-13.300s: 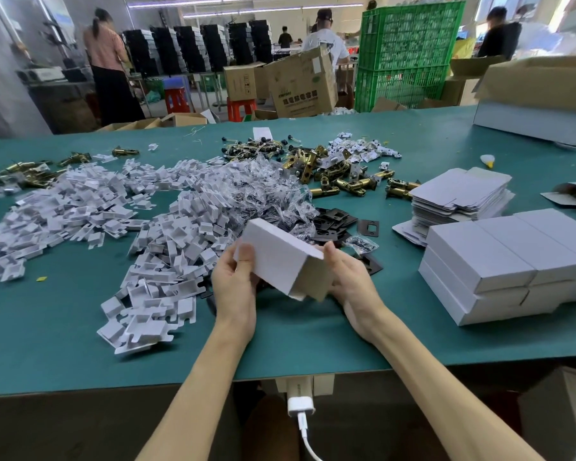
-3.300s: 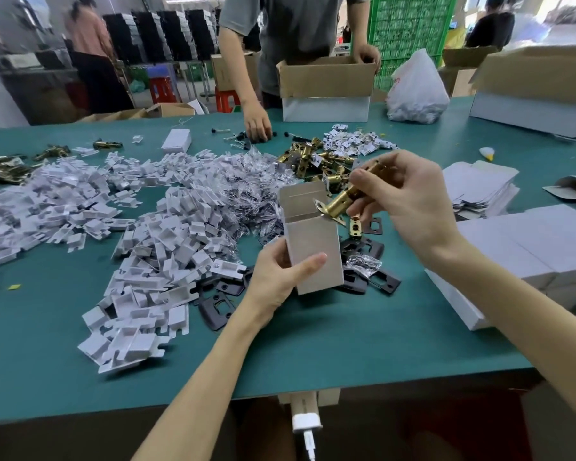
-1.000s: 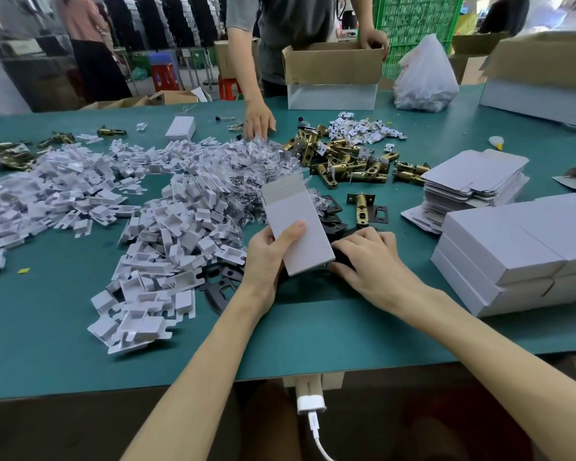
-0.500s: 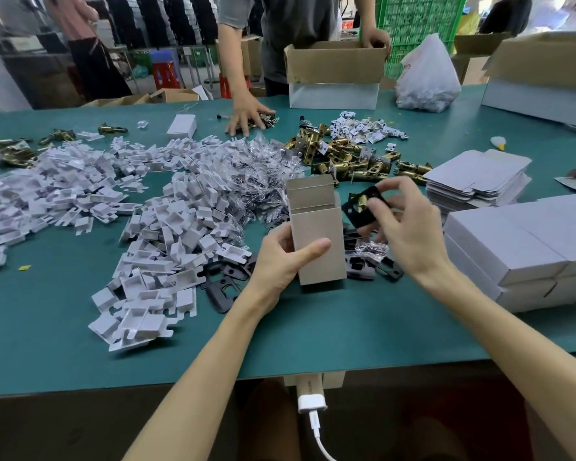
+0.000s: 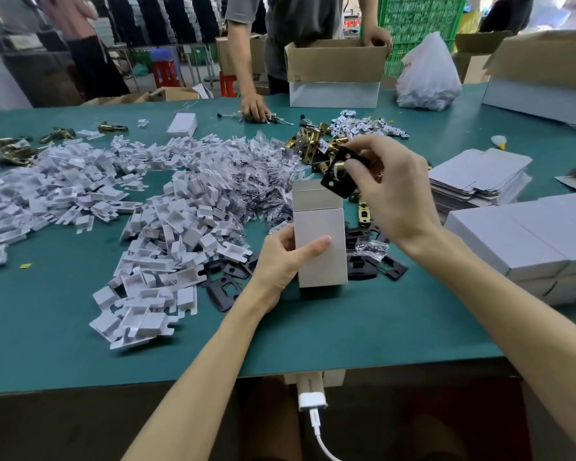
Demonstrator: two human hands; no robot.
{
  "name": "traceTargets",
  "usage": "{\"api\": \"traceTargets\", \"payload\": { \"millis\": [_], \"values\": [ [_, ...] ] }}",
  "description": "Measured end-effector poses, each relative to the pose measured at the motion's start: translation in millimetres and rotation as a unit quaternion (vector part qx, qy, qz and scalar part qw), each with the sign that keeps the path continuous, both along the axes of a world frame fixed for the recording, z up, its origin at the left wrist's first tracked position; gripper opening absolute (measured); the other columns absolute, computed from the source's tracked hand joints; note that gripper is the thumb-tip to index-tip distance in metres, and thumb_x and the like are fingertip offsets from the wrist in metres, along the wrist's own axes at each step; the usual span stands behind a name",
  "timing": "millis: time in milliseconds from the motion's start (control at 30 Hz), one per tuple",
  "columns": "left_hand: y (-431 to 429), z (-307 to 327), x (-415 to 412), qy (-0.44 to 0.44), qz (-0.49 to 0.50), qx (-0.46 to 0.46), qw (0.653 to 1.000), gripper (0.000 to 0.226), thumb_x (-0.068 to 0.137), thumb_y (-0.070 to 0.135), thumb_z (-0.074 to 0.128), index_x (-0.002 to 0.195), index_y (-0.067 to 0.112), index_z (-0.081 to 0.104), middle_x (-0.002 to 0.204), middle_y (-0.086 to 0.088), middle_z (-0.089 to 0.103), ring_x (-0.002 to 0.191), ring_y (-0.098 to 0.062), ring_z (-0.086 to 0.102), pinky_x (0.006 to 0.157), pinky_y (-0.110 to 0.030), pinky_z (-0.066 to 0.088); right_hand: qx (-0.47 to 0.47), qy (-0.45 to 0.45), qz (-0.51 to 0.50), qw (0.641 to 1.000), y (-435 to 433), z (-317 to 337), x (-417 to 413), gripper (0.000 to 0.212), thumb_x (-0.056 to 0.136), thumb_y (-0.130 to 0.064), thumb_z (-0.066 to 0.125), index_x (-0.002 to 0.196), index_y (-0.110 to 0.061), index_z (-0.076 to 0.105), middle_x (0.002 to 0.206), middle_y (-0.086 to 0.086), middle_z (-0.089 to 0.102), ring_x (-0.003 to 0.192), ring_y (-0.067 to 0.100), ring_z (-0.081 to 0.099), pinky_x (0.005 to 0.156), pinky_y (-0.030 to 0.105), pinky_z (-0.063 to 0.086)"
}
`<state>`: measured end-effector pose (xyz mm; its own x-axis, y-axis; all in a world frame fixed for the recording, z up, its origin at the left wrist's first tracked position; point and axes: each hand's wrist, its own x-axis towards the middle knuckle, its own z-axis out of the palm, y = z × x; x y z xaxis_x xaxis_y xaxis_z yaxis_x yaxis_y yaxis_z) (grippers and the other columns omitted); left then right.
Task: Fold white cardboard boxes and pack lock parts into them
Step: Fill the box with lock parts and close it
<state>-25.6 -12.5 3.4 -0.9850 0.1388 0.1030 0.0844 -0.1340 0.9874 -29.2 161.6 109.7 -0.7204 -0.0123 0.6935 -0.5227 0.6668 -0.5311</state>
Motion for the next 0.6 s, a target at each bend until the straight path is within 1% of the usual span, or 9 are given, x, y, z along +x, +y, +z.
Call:
{"api": "traceTargets", "payload": {
  "millis": [67, 133, 200, 267, 300, 333, 433, 500, 600],
  "values": [
    [-1.1, 1.1, 0.2, -0.015, 0.014, 0.012, 1.000, 0.041, 0.081, 0.033, 0.080, 0.117, 0.013, 0.073, 0.110, -0.002, 0.079, 0.097, -0.017, 0.075, 0.077, -0.028, 0.059, -0.029, -0.036, -0.034, 0.998, 7.6, -8.8, -6.9, 0.018, 0.098, -0.009, 0.062, 0.115, -0.008, 0.068, 0.099, 0.001, 0.069, 0.091, 0.018, 0.065, 0.085, 0.030, 0.054],
    [-1.9, 1.7, -0.3, -0.030, 0.026, 0.019, 0.999, 0.042, 0.082, 0.038, 0.077, 0.115, 0.012, 0.072, 0.106, -0.005, 0.079, 0.093, -0.021, 0.076, 0.075, -0.035, 0.061, -0.058, -0.114, -0.057, 0.990, 19.7, -25.4, -12.0, 0.019, 0.099, -0.008, 0.061, 0.116, -0.007, 0.066, 0.095, 0.000, 0.067, 0.084, 0.022, 0.069, 0.079, 0.036, 0.059],
    [-1.9, 2.6, -0.5, -0.040, 0.038, 0.022, 0.998, 0.038, 0.084, 0.041, 0.076, 0.110, 0.014, 0.071, 0.099, -0.003, 0.080, 0.086, -0.020, 0.076, 0.070, -0.034, 0.061, -0.048, -0.213, -0.061, 0.974, 30.7, -48.4, -13.0, 0.017, 0.098, -0.007, 0.062, 0.114, -0.006, 0.067, 0.090, 0.001, 0.071, 0.068, 0.014, 0.071, 0.068, 0.034, 0.061],
    [-1.8, 1.8, -0.9, -0.038, 0.035, 0.023, 0.998, 0.030, 0.090, 0.037, 0.077, 0.110, 0.015, 0.070, 0.098, -0.003, 0.080, 0.084, -0.019, 0.077, 0.067, -0.031, 0.060, -0.014, -0.290, -0.056, 0.955, 36.3, -68.7, -11.3, 0.017, 0.097, -0.009, 0.064, 0.112, -0.004, 0.070, 0.082, 0.003, 0.073, 0.055, 0.008, 0.068, 0.055, 0.024, 0.057],
    [-1.3, 1.8, -0.5, -0.036, 0.030, 0.024, 0.999, 0.026, 0.094, 0.033, 0.076, 0.111, 0.015, 0.070, 0.099, -0.004, 0.080, 0.084, -0.020, 0.077, 0.067, -0.030, 0.060, -0.002, -0.312, -0.058, 0.948, 36.7, -74.3, -10.2, 0.017, 0.097, -0.011, 0.066, 0.111, -0.004, 0.071, 0.082, 0.004, 0.074, 0.055, 0.009, 0.069, 0.055, 0.023, 0.055],
    [-1.2, 1.1, -0.6, -0.035, 0.025, 0.027, 0.999, 0.023, 0.097, 0.030, 0.074, 0.112, 0.015, 0.070, 0.100, -0.005, 0.080, 0.085, -0.021, 0.077, 0.067, -0.030, 0.061, 0.014, -0.321, -0.062, 0.945, 36.4, -77.4, -9.7, 0.017, 0.097, -0.014, 0.067, 0.111, -0.005, 0.072, 0.085, 0.006, 0.074, 0.061, 0.013, 0.071, 0.060, 0.025, 0.056],
    [-1.6, -2.4, -2.1, -0.023, 0.026, 0.018, 0.999, 0.017, 0.098, 0.028, 0.072, 0.112, 0.018, 0.071, 0.103, -0.006, 0.080, 0.088, -0.022, 0.077, 0.071, -0.034, 0.062, 0.155, -0.288, -0.101, 0.939, 27.6, -71.2, -8.8, 0.021, 0.101, -0.023, 0.062, 0.113, -0.009, 0.071, 0.108, 0.013, 0.066, 0.087, 0.031, 0.066, 0.085, 0.040, 0.055],
    [-1.4, -4.4, -3.6, -0.014, 0.033, 0.012, 0.999, 0.016, 0.097, 0.027, 0.073, 0.111, 0.020, 0.072, 0.106, -0.004, 0.080, 0.092, -0.021, 0.076, 0.075, -0.035, 0.063, 0.204, -0.223, -0.122, 0.945, 15.2, -58.0, -6.4, 0.023, 0.104, -0.019, 0.054, 0.117, -0.006, 0.067, 0.114, 0.013, 0.053, 0.086, 0.036, 0.060, 0.083, 0.046, 0.053],
    [0.8, -2.7, -3.9, 0.002, 0.047, -0.006, 0.999, 0.016, 0.097, 0.022, 0.073, 0.111, 0.014, 0.072, 0.101, 0.002, 0.080, 0.087, -0.013, 0.075, 0.071, -0.027, 0.059, 0.194, -0.071, -0.107, 0.973, -19.0, -30.3, 5.4, 0.021, 0.100, -0.005, 0.054, 0.117, -0.004, 0.064, 0.112, 0.012, 0.053, 0.083, 0.031, 0.055, 0.070, 0.043, 0.049]
  ]
}}
